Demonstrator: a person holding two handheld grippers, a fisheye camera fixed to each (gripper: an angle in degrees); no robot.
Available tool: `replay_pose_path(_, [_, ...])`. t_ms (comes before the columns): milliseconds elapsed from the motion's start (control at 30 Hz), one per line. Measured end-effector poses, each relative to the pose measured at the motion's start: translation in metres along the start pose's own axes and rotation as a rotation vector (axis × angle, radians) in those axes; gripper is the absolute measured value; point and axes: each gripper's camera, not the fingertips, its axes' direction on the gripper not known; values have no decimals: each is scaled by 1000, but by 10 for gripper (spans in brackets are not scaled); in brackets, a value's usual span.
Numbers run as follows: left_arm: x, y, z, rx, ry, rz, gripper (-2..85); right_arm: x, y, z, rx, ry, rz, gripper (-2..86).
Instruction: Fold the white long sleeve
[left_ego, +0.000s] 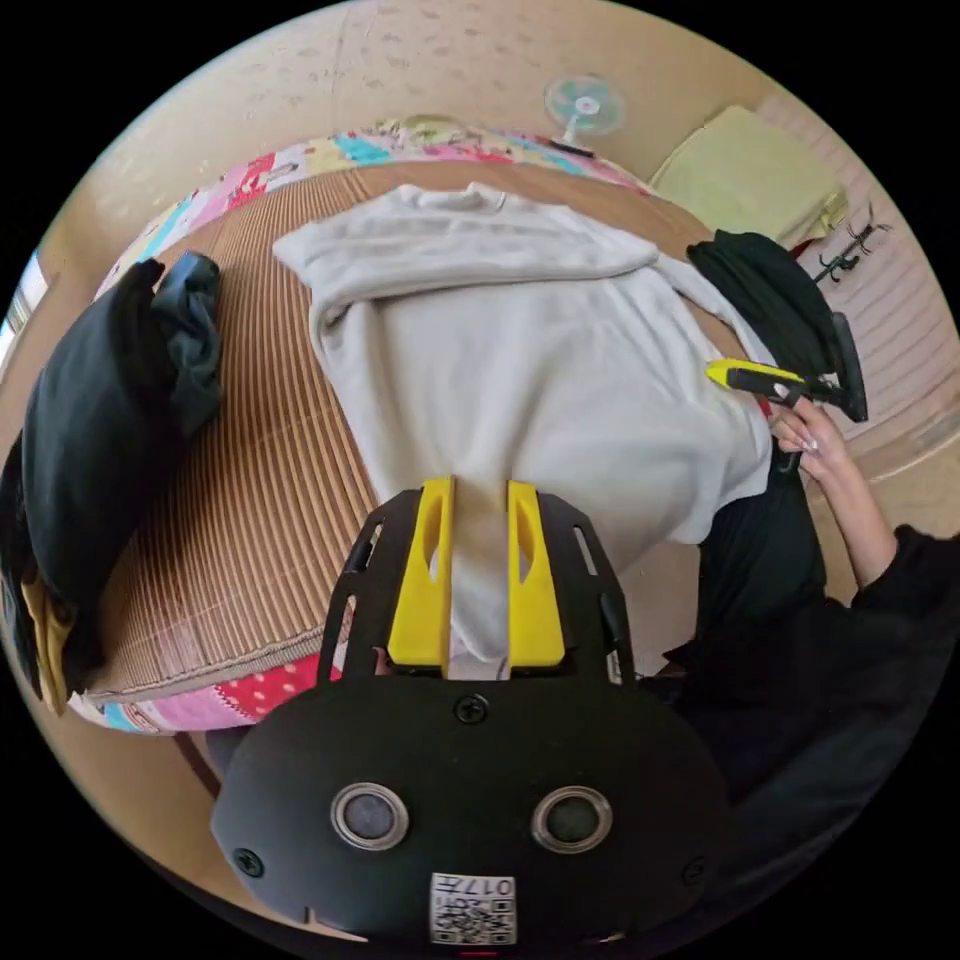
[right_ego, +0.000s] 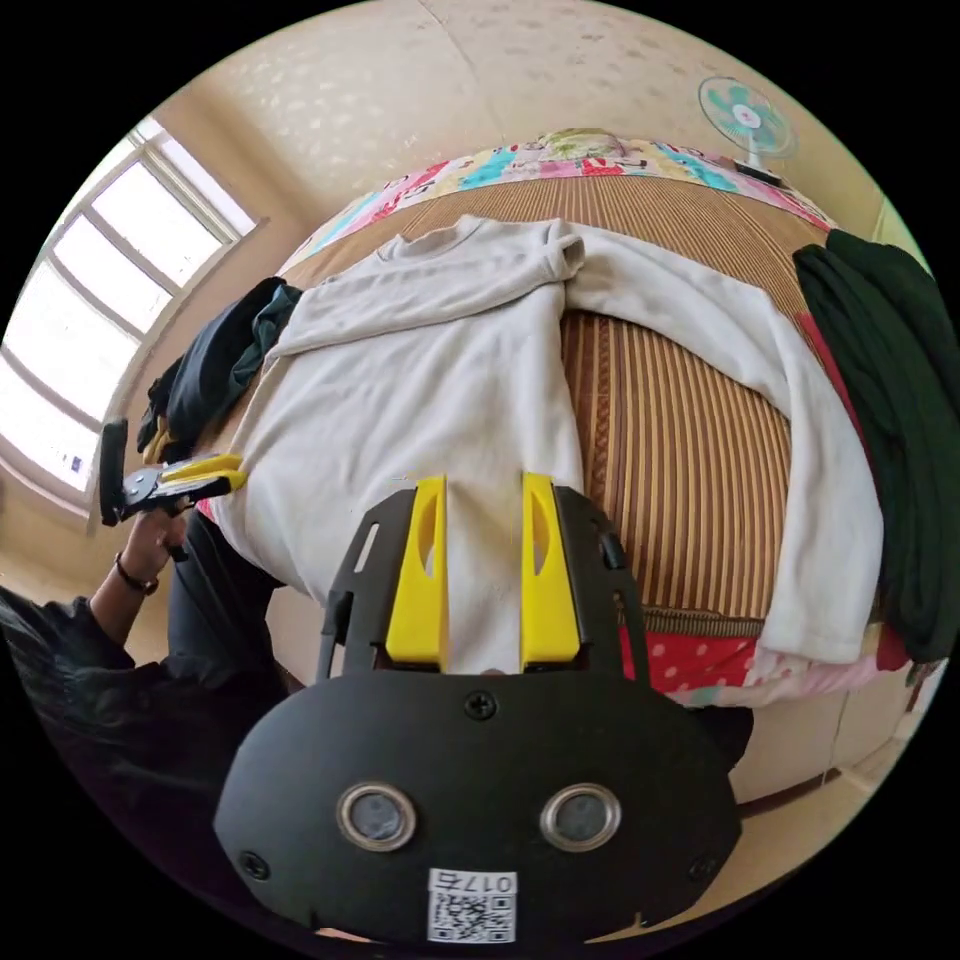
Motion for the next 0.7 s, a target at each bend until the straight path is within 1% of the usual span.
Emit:
replay_pose_path(33, [-1, 0, -4, -63, -17, -22, 73, -1, 3, -1, 13, -32, 71, 86])
replay_pose_path(67, [-6, -3, -9, -131, -18, -62, 70, -3, 6, 2, -15, -122, 112, 79])
replay_pose_path(133, [-16, -3, -16, -174, -35, -115, 71, -9, 16, 6, -59, -247, 97, 71])
replay_pose_path(200, [-27, 3, -23, -171, -24, -176, 80, -14, 23, 0, -89, -265, 73, 67])
replay_pose_path(233, [-33, 8, -31, -144, 11, -216, 87, -11, 29, -17, -46, -230, 88, 68])
replay_pose_path(267, [-36, 14, -42, -96, 25, -241, 92, -4, 37, -43, 70, -139, 123, 72])
replay_pose_path(300, [-37, 16, -47, -71, 29, -247, 94, 0, 42, -57, 136, -76, 141, 74])
replay_pose_path(333, [-37, 21, -57, -26, 33, -255, 95, 9, 49, -82, 246, 69, 172, 78])
replay_pose_path(367, [-35, 24, -65, 5, 42, -259, 95, 21, 51, -97, 300, 218, 191, 84])
replay_pose_path(400, [-34, 25, -67, 18, 48, -259, 95, 28, 50, -101, 303, 284, 195, 87])
replay_pose_path(433, [-31, 25, -71, 40, 66, -252, 93, 46, 42, -98, 255, 365, 183, 96])
replay_pose_path(500, [-25, 23, -72, 60, 89, -230, 92, 78, 27, -73, 98, 426, 186, 102])
replay_pose_path(533, [-20, 21, -72, 64, 93, -216, 91, 100, 19, -47, -70, 455, 201, 98])
replay_pose_path(600, [-15, 18, -74, 59, 96, -212, 90, 110, 13, -50, -91, 360, 223, 74])
replay_pose_path(633, [-13, 17, -78, 72, 108, -216, 90, 106, 6, -66, -103, 198, 196, 46])
replay_pose_path(667, [-12, 19, -84, 101, 126, -218, 89, 99, 4, -95, -11, -26, 143, 41])
replay_pose_path(700, [-12, 20, -86, 115, 133, -219, 88, 96, 6, -113, 72, -109, 128, 38])
